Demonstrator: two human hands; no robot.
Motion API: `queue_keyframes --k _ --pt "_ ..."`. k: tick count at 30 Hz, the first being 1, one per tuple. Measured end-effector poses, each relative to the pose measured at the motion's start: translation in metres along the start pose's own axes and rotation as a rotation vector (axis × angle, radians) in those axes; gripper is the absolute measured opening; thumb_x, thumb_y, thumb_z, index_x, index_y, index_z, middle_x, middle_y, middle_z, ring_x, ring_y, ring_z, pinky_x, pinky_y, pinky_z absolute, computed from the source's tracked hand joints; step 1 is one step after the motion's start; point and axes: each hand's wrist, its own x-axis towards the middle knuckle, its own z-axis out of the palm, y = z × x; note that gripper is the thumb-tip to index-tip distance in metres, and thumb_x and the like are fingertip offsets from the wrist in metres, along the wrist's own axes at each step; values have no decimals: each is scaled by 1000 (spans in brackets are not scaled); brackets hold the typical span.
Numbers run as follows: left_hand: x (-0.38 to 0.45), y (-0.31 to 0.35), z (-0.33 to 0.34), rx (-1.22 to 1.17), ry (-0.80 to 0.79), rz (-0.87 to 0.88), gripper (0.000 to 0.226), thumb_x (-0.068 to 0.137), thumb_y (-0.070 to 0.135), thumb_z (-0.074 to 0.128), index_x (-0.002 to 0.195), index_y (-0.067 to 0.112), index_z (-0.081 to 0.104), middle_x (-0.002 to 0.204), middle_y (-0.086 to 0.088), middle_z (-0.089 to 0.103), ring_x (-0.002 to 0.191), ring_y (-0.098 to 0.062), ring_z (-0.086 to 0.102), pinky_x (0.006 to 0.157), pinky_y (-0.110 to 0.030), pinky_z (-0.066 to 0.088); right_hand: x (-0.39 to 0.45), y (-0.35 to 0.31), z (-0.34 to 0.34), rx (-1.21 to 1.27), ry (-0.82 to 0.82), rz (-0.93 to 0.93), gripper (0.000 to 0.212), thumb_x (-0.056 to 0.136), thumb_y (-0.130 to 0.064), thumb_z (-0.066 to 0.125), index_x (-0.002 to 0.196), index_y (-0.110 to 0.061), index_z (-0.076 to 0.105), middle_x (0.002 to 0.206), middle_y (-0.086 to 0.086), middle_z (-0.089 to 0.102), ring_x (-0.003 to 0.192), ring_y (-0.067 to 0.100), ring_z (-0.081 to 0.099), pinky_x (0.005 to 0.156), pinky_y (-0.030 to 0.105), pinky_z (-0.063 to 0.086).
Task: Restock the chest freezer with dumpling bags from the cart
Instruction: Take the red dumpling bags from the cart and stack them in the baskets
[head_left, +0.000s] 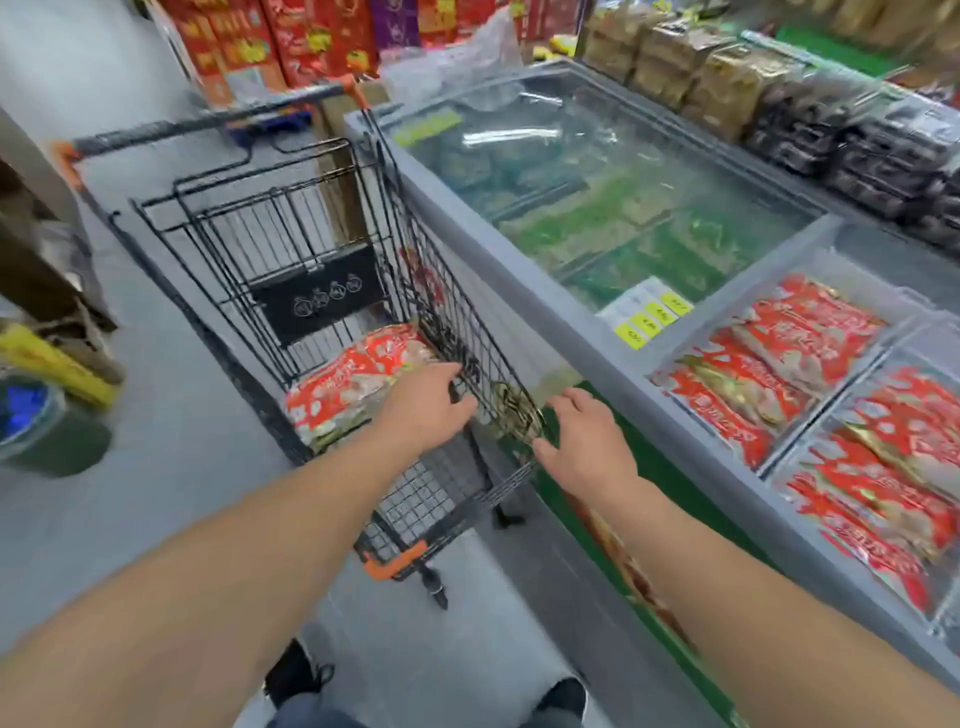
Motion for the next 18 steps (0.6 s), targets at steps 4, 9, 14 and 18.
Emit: queue_keyframes --k 4,9,14,18 --pt "-8 -123 -39 9 -8 -63 58 94 40 54 148 20 44 143 -9 55 125 -29 54 98 -36 46 22 -103 47 26 -53 -13 59 93 -36 60 145 -12 45 150 7 40 138 27 37 112 38 37" --pt "-10 -237 -99 -36 -3 -129 38 87 46 60 118 23 64 107 -5 69 102 -30 64 83 -36 54 50 -210 84 10 -160 6 64 95 -41 58 149 -13 39 153 5 35 139 27 35 113 41 37" --pt "1 -292 -137 -45 -7 -142 41 92 41 58 127 19 59 122 -7 66 111 -30 61 88 -38 53 78 -274 98 18 -165 25 62 95 -40 59 147 -12 41 147 5 41 135 29 38 112 41 36" --pt "23 -310 -151 -50 -46 -134 48 94 39 57 137 17 52 133 -8 62 119 -28 57 91 -38 50 103 -292 106 26 -192 64 61 96 -39 59 147 -11 41 146 7 42 132 29 41 109 39 37"
